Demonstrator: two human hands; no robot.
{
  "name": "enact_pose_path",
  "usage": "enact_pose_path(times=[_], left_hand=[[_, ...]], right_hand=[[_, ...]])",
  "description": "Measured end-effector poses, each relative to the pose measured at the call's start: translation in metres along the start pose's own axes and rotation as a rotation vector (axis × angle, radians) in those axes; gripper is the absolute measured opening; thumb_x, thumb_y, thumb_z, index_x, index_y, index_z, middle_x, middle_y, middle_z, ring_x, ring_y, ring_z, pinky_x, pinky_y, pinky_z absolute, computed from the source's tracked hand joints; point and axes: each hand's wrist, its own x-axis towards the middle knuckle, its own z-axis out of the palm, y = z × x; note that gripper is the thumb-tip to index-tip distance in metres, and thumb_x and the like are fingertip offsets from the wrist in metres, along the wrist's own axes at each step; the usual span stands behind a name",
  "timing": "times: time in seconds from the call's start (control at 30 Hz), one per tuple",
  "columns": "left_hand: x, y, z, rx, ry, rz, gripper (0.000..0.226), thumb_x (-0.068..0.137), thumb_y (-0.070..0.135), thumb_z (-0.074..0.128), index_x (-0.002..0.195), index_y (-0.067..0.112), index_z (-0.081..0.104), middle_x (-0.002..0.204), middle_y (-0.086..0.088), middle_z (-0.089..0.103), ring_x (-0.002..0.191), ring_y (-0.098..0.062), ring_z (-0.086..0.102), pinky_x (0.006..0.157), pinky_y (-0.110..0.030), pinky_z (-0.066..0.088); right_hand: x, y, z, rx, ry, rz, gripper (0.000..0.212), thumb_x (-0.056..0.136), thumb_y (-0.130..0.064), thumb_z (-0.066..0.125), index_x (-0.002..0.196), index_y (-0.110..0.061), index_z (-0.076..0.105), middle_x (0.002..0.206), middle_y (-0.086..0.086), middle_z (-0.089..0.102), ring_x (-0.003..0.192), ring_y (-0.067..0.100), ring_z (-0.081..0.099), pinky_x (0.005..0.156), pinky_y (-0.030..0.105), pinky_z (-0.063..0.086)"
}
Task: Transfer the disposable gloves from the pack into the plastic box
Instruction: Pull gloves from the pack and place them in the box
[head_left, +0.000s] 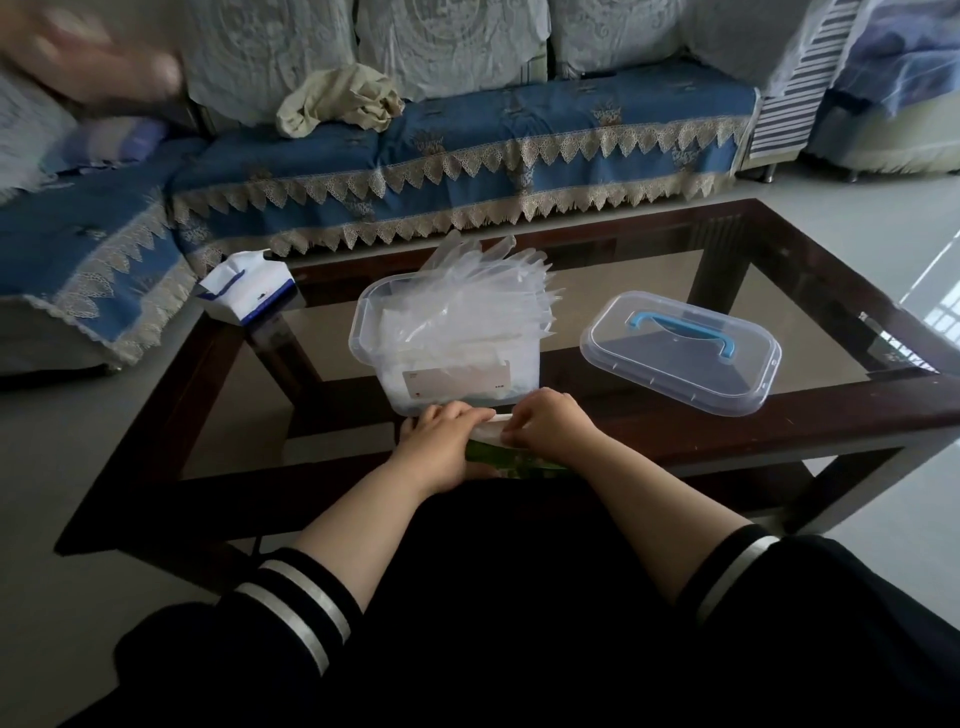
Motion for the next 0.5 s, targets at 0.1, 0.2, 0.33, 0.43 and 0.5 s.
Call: enact_pose_path(times=[0.1,0.2,0.33,0.43,0.5], left_hand=[[0.003,-0.002,0.000,-0.138,-0.027,0.005,0.075,0.079,0.044,0.076,0.144,0.033,0.039,0.141,0.003,0.037,0.136,-0.022,0.026,0.115,-0.046,0.026],[0.004,-0.003,-0.002,-0.227,-0.031,-0.002,0.066,0.077,0.040,0.077,0.136,0.036,0.047,0.137,0.003,0.040,0.133,-0.020,0.028,0.115,-0.044,0.027],[0.005,-0.004,-0.001,-0.219,-0.019,0.012,0.066,0.076,0.040,0.079,0.135,0.036,0.049,0.138,0.005,0.043,0.133,-0.019,0.031,0.113,-0.046,0.030],[0.004,-0.004,-0.001,-0.174,-0.014,0.005,0.068,0.075,0.037,0.079,0.136,0.036,0.049,0.138,0.005,0.044,0.133,-0.020,0.031,0.113,-0.046,0.031],[0.004,-0.001,-0.003,-0.157,-0.019,0.015,0.058,0.076,0.035,0.078,0.129,0.034,0.055,0.132,0.002,0.049,0.129,-0.023,0.037,0.109,-0.046,0.035]], right_hand=[[-0.004,-0.004,-0.007,0.224,0.019,0.070,0.013,0.086,-0.018,0.068,0.091,-0.009,0.076,0.090,0.006,0.070,0.081,0.014,0.059,0.076,0.028,0.049],[-0.009,-0.003,-0.015,0.429,0.080,0.110,0.014,0.089,-0.020,0.067,0.091,-0.008,0.073,0.074,0.000,0.063,0.073,0.013,0.055,0.064,0.022,0.045],[-0.011,0.004,-0.015,0.252,0.057,0.000,0.031,0.085,-0.030,0.069,0.106,-0.007,0.068,0.098,0.003,0.065,0.094,0.018,0.059,0.083,0.032,0.047],[-0.010,0.001,-0.006,0.064,0.079,-0.054,0.024,0.083,-0.032,0.067,0.091,-0.009,0.069,0.094,0.008,0.065,0.091,0.025,0.062,0.072,0.031,0.047],[-0.012,-0.006,-0.005,0.101,0.145,-0.096,0.020,0.087,-0.026,0.064,0.082,-0.007,0.069,0.085,0.009,0.066,0.080,0.022,0.062,0.067,0.030,0.046]])
